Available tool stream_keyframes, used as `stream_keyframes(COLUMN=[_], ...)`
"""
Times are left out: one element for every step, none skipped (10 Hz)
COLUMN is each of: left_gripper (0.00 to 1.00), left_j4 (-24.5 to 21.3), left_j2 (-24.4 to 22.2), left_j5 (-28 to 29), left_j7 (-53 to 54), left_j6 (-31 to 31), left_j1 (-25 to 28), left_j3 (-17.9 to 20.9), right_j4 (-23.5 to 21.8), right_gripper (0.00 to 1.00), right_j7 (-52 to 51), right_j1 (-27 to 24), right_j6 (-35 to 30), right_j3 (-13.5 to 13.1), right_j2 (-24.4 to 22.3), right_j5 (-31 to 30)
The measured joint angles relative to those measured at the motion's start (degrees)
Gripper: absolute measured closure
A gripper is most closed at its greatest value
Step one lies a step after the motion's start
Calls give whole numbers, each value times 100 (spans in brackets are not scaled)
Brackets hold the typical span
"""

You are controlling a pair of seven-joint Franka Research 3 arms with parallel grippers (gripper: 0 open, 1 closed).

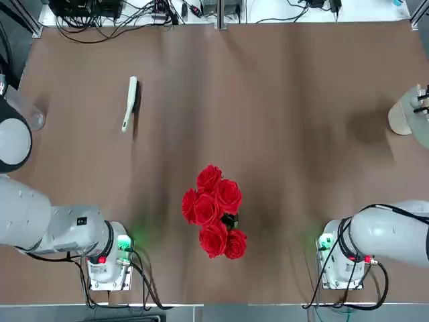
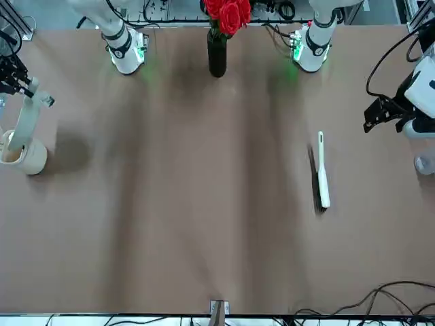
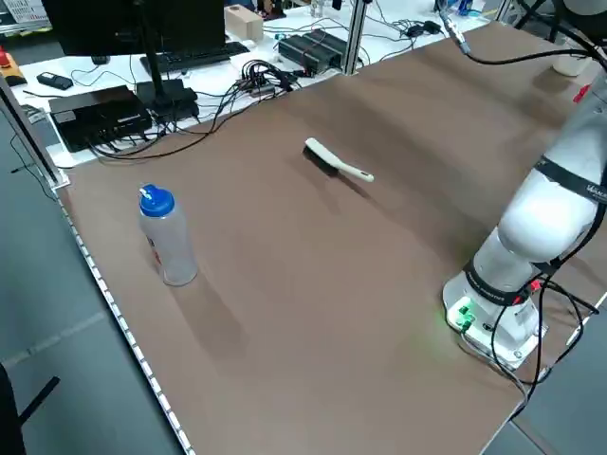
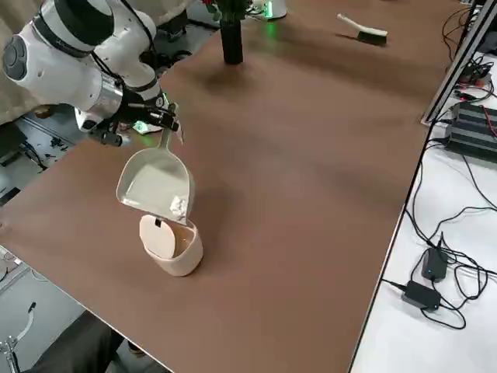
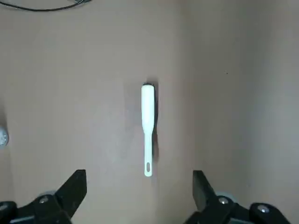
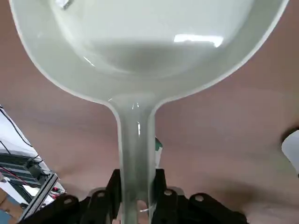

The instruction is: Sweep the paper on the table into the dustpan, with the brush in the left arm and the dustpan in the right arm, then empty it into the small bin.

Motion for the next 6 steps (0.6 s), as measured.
stream_keyframes(left_gripper=[0,0,0,0,0,0], left_j4=[3,6,10,19,27,33], left_j2=[0,-1,-1,-1,-1,-1], left_j5=[0,0,0,0,0,0], left_j7=[0,-22,-81,-102,-105,-111], left_j6=[0,-1,-1,-1,-1,-1], left_j1=[-3,-3,-5,-5,-5,-5], left_j3=[-21,-70,-105,-128,-145,-155], right_j4=[14,20,22,22,25,27], right_gripper=[67,67,67,67,67,67], right_j7=[-62,-78,-138,-177,-184,-218], right_j1=[0,2,2,2,8,15], right_j6=[-35,-53,-72,-82,-84,-92], right_j3=[-48,-104,-177,-225,-278,-371], right_j2=[0,0,0,0,1,1], right_j5=[1,17,47,90,127,150])
